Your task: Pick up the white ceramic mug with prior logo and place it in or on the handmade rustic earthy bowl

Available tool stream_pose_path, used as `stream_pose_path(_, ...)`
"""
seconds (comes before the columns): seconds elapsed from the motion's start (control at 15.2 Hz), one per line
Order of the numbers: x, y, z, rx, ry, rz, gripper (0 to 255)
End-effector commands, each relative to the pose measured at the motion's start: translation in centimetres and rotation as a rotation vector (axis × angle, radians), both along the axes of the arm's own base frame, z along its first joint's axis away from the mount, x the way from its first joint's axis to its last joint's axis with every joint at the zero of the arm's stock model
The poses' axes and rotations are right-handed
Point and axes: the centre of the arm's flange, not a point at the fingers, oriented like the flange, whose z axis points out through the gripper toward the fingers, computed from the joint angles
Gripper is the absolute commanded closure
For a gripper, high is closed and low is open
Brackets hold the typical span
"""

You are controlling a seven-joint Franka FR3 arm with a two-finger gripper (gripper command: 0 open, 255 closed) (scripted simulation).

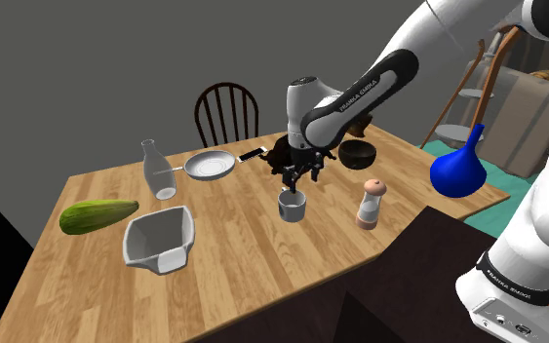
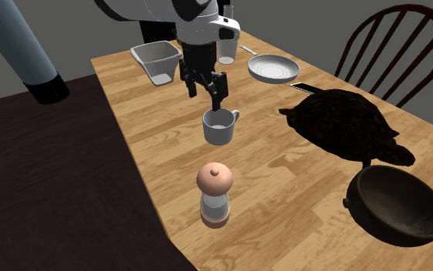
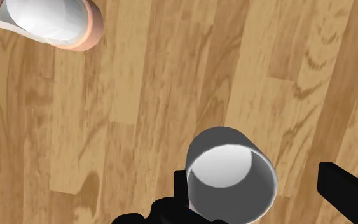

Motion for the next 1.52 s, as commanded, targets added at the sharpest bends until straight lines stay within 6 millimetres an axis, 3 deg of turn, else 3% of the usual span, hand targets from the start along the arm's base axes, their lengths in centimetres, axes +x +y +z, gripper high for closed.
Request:
stream_pose_path(0.0, 1.3, 1.2, -2.0, 0.001, -0.002, 0.001, 0)
stream_pose_path(0.4, 5.7, 4.3, -7.8, 0.003, -0.008, 0.005, 0)
stream_pose_path(0.92, 6.0, 4.3, -12.1, 0.003, -0.008, 0.005, 0)
stream_pose_path(1.45, 6.0, 4.3, -12.1, 0.003, -0.008, 0.005, 0)
